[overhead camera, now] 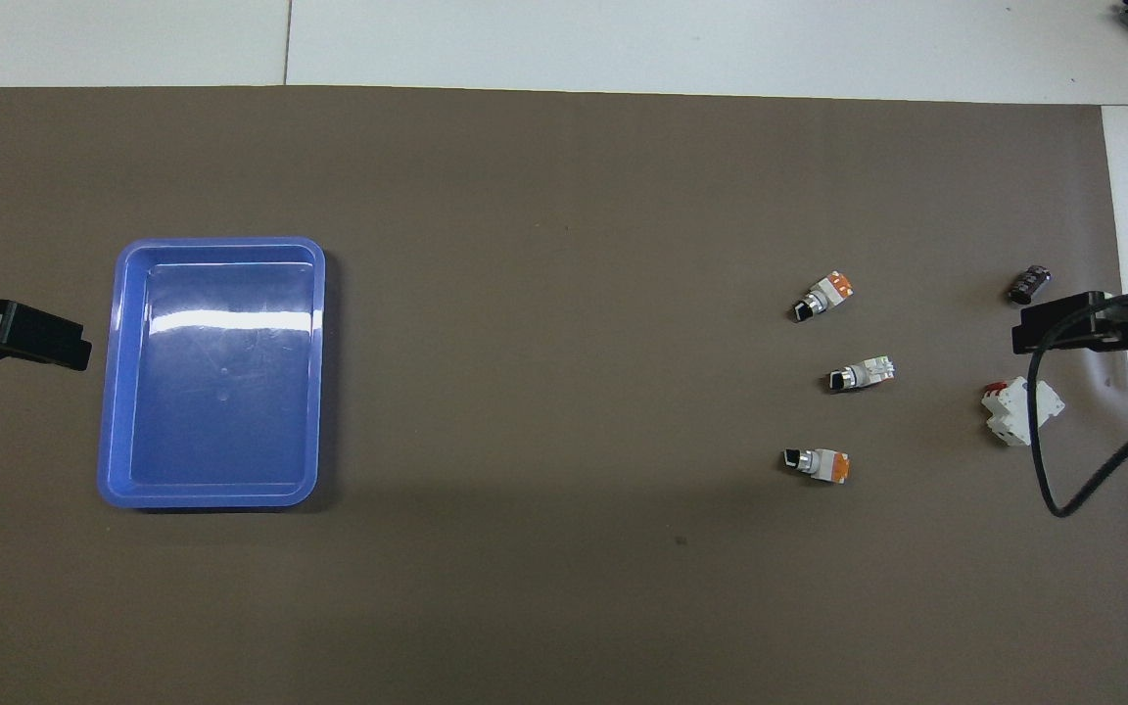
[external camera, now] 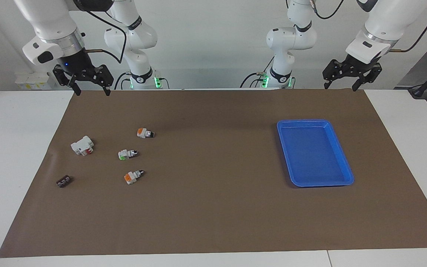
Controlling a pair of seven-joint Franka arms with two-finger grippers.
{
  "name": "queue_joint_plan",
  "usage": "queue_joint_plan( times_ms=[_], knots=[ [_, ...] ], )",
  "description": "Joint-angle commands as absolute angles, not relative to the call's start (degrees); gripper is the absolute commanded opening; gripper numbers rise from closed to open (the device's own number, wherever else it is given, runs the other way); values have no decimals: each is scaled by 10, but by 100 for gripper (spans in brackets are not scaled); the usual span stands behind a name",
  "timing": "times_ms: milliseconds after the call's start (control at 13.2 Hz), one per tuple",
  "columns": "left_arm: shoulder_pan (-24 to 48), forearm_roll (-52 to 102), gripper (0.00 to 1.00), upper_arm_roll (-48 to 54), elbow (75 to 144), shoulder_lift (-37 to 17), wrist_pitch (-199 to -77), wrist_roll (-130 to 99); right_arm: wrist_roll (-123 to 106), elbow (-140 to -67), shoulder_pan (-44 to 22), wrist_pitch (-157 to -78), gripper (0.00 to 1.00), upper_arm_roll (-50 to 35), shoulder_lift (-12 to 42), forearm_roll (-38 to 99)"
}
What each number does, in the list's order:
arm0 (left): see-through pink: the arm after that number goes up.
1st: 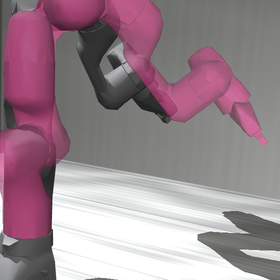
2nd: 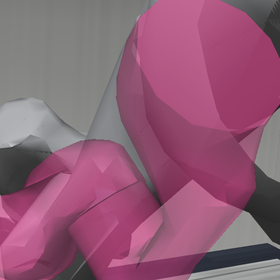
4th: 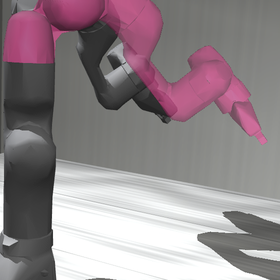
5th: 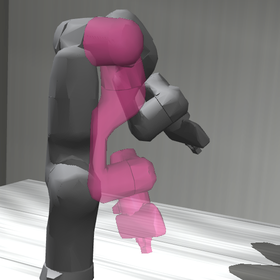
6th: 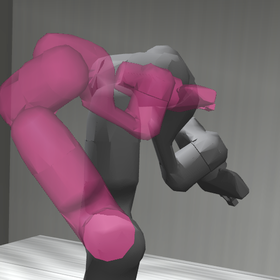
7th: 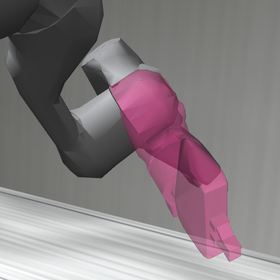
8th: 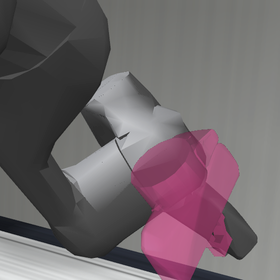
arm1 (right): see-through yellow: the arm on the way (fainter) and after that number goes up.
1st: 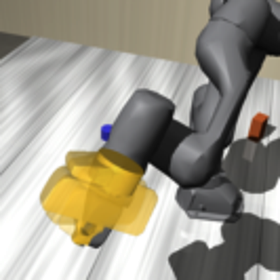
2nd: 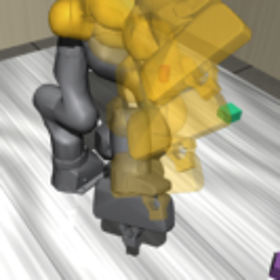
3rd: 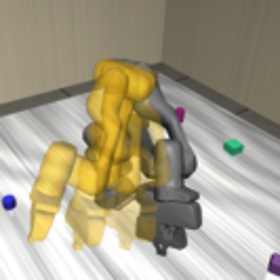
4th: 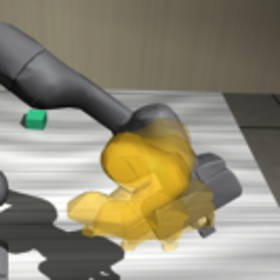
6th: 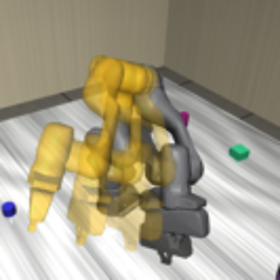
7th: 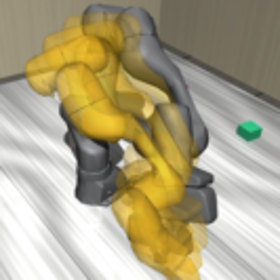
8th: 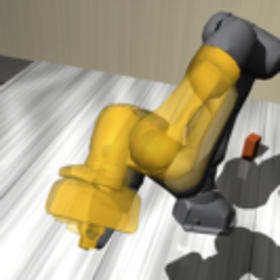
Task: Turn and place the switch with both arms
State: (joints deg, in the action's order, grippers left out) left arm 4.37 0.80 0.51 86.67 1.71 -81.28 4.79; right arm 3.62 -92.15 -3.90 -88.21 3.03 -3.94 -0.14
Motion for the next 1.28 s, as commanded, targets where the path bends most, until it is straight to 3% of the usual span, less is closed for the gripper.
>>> queue_joint_plan(
  times_ms=[0, 680, 1209],
  knots=[
    [48, 7, 100, 1, 884, 33, -812, 43, 31, -933, -36, -890, 100, 30, -47, -6],
    [48, 7, 100, 1, 884, 33, -812, 44, 42, -936, -35, -897, 100, 30, -55, -24],
    [48, 7, 100, 1, 884, 33, -811, 44, 269, -946, -37, -917, 100, 28, -56, -24]
  ],
)
